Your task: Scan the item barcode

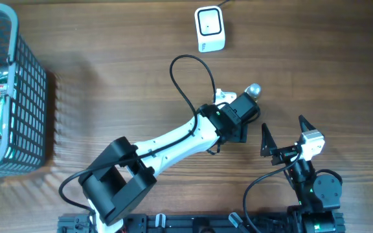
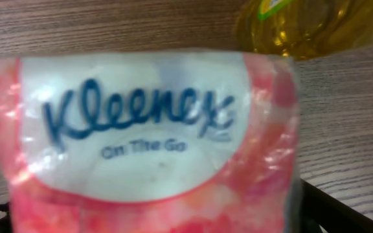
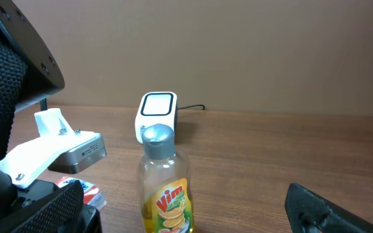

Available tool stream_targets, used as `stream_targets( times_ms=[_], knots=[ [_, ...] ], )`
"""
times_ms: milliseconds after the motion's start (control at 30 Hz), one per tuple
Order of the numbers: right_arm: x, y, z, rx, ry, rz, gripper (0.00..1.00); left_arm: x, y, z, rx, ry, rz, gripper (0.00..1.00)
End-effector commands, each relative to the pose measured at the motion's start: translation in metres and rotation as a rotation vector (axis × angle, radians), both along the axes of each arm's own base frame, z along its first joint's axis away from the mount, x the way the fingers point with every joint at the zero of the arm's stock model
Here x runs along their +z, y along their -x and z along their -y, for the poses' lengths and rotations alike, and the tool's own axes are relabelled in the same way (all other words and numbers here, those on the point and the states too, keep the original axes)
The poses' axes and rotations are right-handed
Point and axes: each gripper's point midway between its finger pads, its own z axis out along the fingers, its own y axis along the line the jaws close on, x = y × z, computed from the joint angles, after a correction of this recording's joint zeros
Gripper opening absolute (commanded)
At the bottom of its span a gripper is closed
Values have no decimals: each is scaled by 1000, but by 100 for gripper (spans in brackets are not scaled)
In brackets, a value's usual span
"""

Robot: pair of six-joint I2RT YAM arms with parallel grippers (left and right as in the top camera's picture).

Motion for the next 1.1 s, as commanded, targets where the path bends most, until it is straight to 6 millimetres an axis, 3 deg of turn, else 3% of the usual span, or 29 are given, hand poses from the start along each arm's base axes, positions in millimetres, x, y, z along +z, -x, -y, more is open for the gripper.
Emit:
stream_targets(
  times_ms=[0,167,267,600,800,833,933,1067],
  knots=[
    [1,0,-1,8,-4,4,100,37,-14,-3,9,44,68,91],
    [1,0,-1,8,-5,4,100,70,-23,-12,19,92,124,80],
    [1,0,-1,8,-5,4,100,68,-18,-8,5,108,96,63],
    [1,0,-1,8,-4,4,100,58,-11,-13,-1,80,61,71],
    [1,0,-1,8,-5,4,100,36,-7,-17,-1,38,28,72],
    [1,0,-1,8,-5,4,100,33,-8,-16,-2,38,28,70],
    [1,0,-1,8,-4,4,100,35,-11,-13,-21,47,44,51],
    [1,0,-1,8,-4,4,100,35,-11,-13,-32,42,47,51]
  ],
)
